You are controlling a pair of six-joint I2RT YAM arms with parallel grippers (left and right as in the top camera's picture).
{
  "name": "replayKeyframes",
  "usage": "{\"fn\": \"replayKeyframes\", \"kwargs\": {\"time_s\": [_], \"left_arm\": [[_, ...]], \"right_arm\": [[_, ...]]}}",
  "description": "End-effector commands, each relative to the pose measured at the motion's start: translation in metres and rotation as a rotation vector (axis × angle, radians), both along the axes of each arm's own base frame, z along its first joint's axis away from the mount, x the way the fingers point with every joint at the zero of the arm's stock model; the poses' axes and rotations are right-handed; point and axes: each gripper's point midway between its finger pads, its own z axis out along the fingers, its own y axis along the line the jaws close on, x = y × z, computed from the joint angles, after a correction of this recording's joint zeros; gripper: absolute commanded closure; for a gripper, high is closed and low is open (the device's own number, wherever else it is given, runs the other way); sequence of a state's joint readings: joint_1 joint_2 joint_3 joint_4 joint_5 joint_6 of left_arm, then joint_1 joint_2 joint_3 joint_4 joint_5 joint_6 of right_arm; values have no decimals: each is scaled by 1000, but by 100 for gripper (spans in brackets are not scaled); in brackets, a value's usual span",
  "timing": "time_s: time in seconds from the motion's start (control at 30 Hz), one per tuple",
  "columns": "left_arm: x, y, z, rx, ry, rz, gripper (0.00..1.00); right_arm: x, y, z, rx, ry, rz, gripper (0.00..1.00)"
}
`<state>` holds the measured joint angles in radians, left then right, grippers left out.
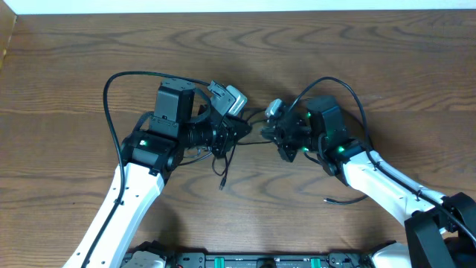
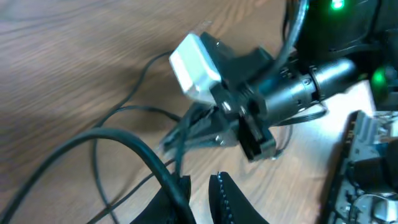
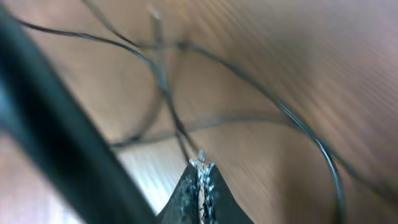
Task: Untangle cables
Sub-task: 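Bring the right gripper to the black cables held by the left gripper, then grasp one black cable with the right gripper and pull it rightward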
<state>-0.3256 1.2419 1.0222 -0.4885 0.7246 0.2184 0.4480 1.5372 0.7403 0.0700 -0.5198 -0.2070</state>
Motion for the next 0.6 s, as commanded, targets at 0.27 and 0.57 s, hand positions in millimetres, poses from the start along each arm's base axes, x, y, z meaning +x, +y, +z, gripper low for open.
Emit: {"fn": "replayKeyframes", "kwargs": {"time_s": [0.27,0.57], "left_arm": [[25,32,-10,184,-59,172,83],[15,46,-28,266,11,205,83]], "right_arm": [[42,-79,5,-28,69,-371,99],[55,-127,136,152,-269,-511,99]]}}
